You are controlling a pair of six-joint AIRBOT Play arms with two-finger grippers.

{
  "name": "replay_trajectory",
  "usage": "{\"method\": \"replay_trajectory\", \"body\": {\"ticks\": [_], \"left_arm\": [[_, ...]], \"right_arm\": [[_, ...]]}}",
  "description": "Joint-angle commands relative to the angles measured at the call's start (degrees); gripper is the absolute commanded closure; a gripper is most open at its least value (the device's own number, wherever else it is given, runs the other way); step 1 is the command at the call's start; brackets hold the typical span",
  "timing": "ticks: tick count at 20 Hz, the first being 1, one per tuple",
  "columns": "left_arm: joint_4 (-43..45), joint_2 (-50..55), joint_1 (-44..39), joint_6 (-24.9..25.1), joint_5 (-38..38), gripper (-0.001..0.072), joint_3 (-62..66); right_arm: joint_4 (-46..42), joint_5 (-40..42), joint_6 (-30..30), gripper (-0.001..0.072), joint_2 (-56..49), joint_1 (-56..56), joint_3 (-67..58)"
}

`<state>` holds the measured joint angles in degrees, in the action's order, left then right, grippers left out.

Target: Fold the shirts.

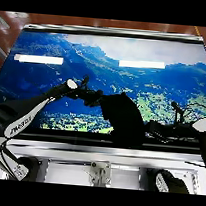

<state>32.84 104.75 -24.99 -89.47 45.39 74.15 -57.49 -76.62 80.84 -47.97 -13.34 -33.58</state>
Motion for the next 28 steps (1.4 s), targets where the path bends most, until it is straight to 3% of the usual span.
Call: {"method": "replay_trajectory", "body": {"ticks": [1, 3, 4, 9, 13, 14, 15, 16, 19, 22, 24, 28], "left_arm": [[-2.93, 1.64, -0.02, 0.72, 0.33, 0.0323, 2.03], [-2.89, 1.68, -0.02, 0.87, 0.70, 0.0602, 2.16], [-2.89, 1.70, 0.00, 1.73, 0.70, 0.0672, 2.16], [-2.86, 1.11, 0.11, 7.87, 2.71, 0.0674, 2.49], [-2.38, -0.96, 0.15, 9.35, 3.30, 0.0674, 2.49], [-2.19, -1.77, 0.24, 9.38, 3.30, 0.0674, 2.49], [-1.73, -2.75, 0.42, 9.38, 3.32, 0.0675, 2.49], [-0.48, -4.24, 0.76, 9.35, 3.26, 0.0675, 2.49], [6.43, -11.21, 2.99, 9.35, 3.23, 0.0676, 2.49], [10.99, -23.56, 6.43, 11.28, 2.99, 0.0676, 2.64], [10.99, -33.31, 9.01, 14.08, 2.73, 0.0675, 4.79], [11.37, -51.23, 15.39, 14.03, -2.93, 0.0675, 13.35]], "right_arm": [[2.40, -0.42, -0.37, 0.0021, -0.04, 0.00, 0.92], [2.36, 0.24, -0.39, 0.0021, -0.04, 0.00, 1.60], [2.36, 0.72, -0.39, 0.0021, -0.04, 0.00, 2.16], [3.08, 5.92, -0.35, 0.0021, -0.04, 0.00, 8.39], [8.28, 14.05, -1.77, 0.0023, -4.39, 0.00, 13.88], [8.81, 15.50, -2.67, 0.0216, -6.51, 0.00, 14.05], [9.53, 16.13, -3.34, 0.0593, -8.00, -0.04, 13.88], [10.10, 15.61, -4.04, 0.0648, -8.52, -0.04, 13.11], [10.29, 7.37, -10.27, 0.0647, -6.10, -0.04, 5.81], [11.54, -0.48, -12.90, 0.0647, 0.02, -0.04, -8.59], [12.96, -1.40, -12.96, 0.0647, 4.90, -0.04, -20.59], [12.44, 1.46, -11.21, 0.0647, 11.21, -0.04, -44.48]]}}
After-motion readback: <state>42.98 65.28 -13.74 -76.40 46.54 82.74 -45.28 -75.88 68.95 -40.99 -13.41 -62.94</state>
